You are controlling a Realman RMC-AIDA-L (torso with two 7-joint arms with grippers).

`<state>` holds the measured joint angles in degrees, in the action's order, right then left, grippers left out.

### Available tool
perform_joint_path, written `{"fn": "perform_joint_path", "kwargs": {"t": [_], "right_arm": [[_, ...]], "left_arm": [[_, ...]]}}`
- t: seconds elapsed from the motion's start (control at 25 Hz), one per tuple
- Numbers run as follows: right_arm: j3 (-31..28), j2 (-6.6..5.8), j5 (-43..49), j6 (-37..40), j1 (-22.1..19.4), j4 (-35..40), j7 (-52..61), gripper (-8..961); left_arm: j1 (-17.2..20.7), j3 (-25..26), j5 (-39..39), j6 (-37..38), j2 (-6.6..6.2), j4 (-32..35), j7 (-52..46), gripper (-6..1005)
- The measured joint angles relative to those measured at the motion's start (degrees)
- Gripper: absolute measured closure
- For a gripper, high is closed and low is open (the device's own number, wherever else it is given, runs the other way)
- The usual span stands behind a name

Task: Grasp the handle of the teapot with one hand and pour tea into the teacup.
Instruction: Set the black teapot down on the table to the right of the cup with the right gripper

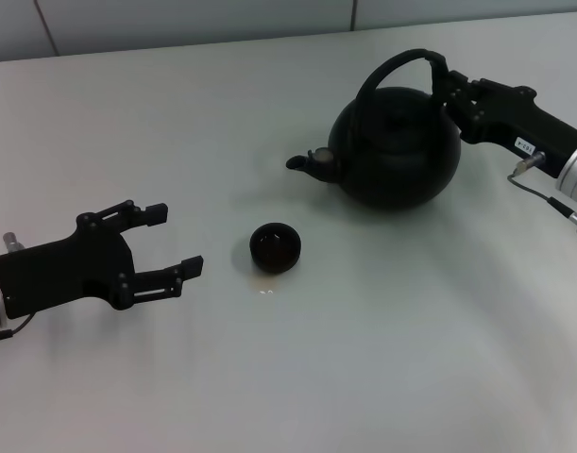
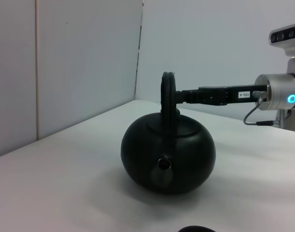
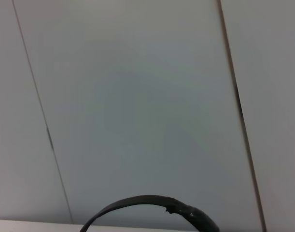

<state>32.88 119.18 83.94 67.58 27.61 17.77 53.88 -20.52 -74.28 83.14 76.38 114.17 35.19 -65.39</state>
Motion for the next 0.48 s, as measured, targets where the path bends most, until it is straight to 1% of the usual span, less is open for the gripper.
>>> {"fn": "perform_joint_path", "kwargs": {"t": [0.48], "right_arm": [[0.1,-0.11,0.2,-3.5,0.8,-1.1,0.1,832]], "left_arm": [[0.0,0.0,0.0,0.0,0.0,0.1,0.0,128]]}}
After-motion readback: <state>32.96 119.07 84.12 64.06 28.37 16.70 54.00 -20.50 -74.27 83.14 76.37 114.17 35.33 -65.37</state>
